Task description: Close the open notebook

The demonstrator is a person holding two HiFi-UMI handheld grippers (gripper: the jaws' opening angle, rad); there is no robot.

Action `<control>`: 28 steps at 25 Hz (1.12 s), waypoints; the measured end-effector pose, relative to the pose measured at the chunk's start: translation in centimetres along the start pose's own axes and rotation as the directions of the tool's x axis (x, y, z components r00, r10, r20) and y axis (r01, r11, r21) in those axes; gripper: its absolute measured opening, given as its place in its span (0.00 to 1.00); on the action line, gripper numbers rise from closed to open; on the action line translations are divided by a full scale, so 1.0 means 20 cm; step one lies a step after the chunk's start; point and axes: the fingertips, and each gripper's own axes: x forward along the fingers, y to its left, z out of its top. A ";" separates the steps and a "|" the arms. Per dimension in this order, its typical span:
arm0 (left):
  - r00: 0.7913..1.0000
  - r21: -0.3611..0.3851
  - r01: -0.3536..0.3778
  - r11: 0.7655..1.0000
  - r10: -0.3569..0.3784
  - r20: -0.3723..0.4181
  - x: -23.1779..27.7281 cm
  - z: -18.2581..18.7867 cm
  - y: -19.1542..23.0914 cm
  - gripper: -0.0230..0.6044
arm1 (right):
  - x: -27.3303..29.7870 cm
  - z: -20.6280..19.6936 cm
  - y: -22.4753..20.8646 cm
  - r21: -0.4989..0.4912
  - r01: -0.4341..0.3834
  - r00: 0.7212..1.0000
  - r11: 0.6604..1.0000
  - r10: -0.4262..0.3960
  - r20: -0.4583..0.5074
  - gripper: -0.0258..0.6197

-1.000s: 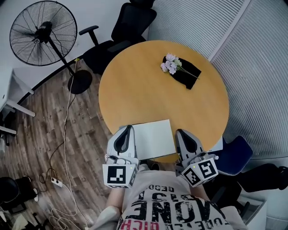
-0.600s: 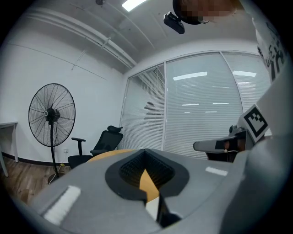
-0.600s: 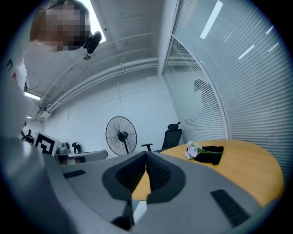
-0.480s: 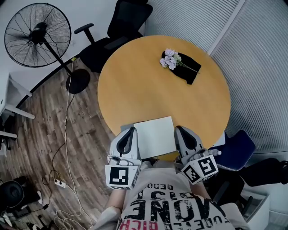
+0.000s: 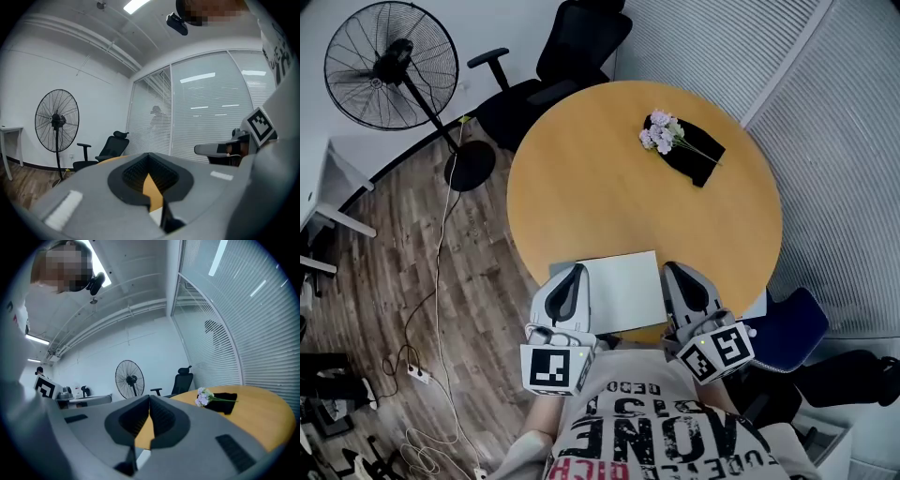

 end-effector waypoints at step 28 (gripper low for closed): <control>0.999 -0.011 -0.027 1.000 0.026 -0.048 0.06 -0.02 -0.10 0.06 | -0.01 0.00 -0.10 0.023 -0.043 0.999 0.999 0.044 -0.016 0.06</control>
